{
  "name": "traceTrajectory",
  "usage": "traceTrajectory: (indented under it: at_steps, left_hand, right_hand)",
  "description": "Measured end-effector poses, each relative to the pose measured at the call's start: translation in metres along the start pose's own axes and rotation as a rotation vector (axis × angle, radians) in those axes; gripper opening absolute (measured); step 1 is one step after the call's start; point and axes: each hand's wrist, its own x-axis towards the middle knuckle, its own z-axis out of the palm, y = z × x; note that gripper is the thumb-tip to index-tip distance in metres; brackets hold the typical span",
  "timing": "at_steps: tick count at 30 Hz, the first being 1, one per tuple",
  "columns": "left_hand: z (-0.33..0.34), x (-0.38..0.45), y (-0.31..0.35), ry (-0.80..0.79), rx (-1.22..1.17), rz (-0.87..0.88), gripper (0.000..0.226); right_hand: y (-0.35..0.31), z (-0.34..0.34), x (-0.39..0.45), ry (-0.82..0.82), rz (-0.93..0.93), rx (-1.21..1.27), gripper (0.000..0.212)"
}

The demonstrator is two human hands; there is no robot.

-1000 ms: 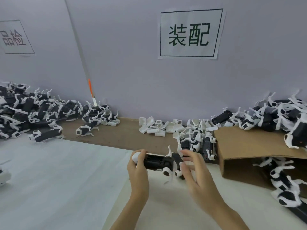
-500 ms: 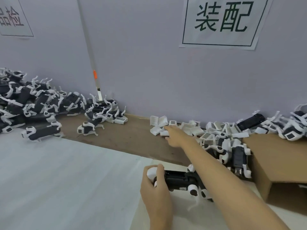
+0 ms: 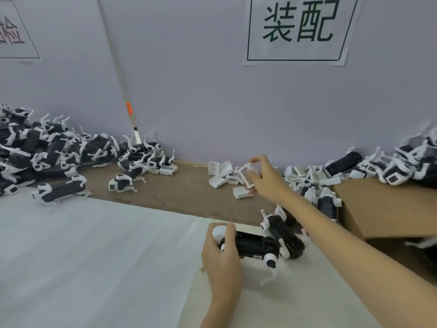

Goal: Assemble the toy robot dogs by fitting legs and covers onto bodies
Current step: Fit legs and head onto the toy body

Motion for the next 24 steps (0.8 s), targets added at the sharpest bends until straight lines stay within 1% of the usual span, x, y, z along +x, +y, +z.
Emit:
traceTrajectory:
  at_steps: [3, 6, 7, 10, 11, 13, 15, 16, 19, 21, 24]
  left_hand:
    - [0.002, -0.007, 0.007, -0.096, 0.019, 0.055, 0.031]
    - [0.006, -0.016, 0.011, -0.173, 0.051, 0.104, 0.029]
    - [0.007, -0.018, 0.011, -0.189, 0.068, 0.122, 0.029]
    - [0.009, -0.021, 0.009, -0.209, 0.101, 0.151, 0.027]
    - [0.009, -0.022, 0.009, -0.214, 0.107, 0.158, 0.025]
    - [0.010, -0.025, 0.011, -0.225, 0.104, 0.178, 0.027]
    - [0.011, -0.030, 0.012, -0.245, 0.096, 0.179, 0.033]
    - [0.012, -0.033, 0.014, -0.264, 0.091, 0.174, 0.036]
    - [0.015, -0.044, 0.015, -0.331, 0.081, 0.182, 0.045]
    - [0.018, -0.051, 0.015, -0.356, 0.093, 0.198, 0.051]
    - [0.019, -0.056, 0.017, -0.353, 0.104, 0.195, 0.052]
  right_hand:
    - [0.007, -0.023, -0.069, 0.020, 0.034, 0.255, 0.022]
    - [0.023, -0.035, -0.142, 0.056, 0.087, 0.379, 0.025]
    - [0.028, -0.037, -0.161, 0.073, 0.087, 0.398, 0.027]
    - [0.044, -0.038, -0.200, 0.116, 0.057, 0.382, 0.046]
    - [0.046, -0.036, -0.208, 0.140, 0.054, 0.400, 0.048]
    - [0.045, -0.033, -0.217, 0.206, 0.016, 0.431, 0.046]
    - [0.043, -0.030, -0.222, 0.273, -0.045, 0.382, 0.040]
    - [0.042, -0.029, -0.224, 0.282, -0.075, 0.335, 0.038]
    - [0.040, -0.022, -0.228, 0.244, -0.172, 0.159, 0.035]
    - [0.039, -0.017, -0.229, 0.226, -0.213, 0.046, 0.040]
    - [0.040, -0.013, -0.233, 0.202, -0.264, -0.101, 0.049]
